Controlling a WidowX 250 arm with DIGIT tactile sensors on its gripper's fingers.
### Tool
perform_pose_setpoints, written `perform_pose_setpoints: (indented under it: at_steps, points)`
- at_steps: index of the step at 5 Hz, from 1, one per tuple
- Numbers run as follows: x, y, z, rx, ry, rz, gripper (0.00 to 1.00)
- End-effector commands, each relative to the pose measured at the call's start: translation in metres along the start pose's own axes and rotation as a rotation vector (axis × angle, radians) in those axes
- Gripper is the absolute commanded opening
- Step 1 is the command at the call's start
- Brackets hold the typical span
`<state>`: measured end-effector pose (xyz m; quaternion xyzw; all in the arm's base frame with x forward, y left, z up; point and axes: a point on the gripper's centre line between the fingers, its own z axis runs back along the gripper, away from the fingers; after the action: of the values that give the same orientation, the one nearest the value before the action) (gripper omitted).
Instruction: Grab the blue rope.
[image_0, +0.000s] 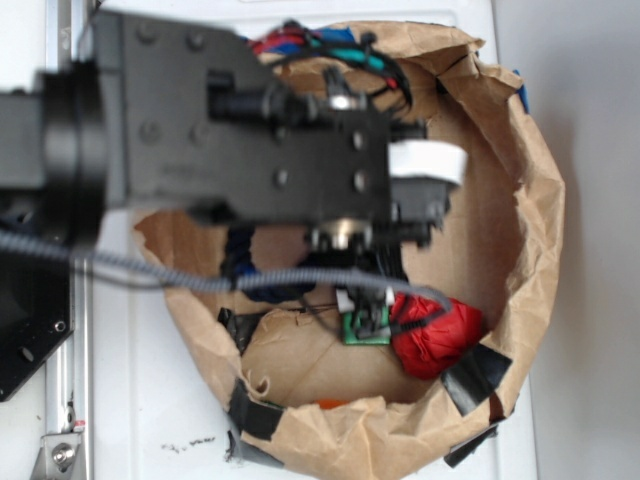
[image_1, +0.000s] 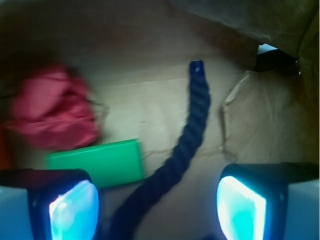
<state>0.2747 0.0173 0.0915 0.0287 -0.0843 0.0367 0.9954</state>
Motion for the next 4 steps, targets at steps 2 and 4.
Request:
perform_pose_setpoints:
  at_steps: [2,4]
  points:
    - [0.060,0.031,-0.034,0.005,0.007,0.047,1.00]
    - [0.052,0.010,-0.035,0.006,0.010,0.015,1.00]
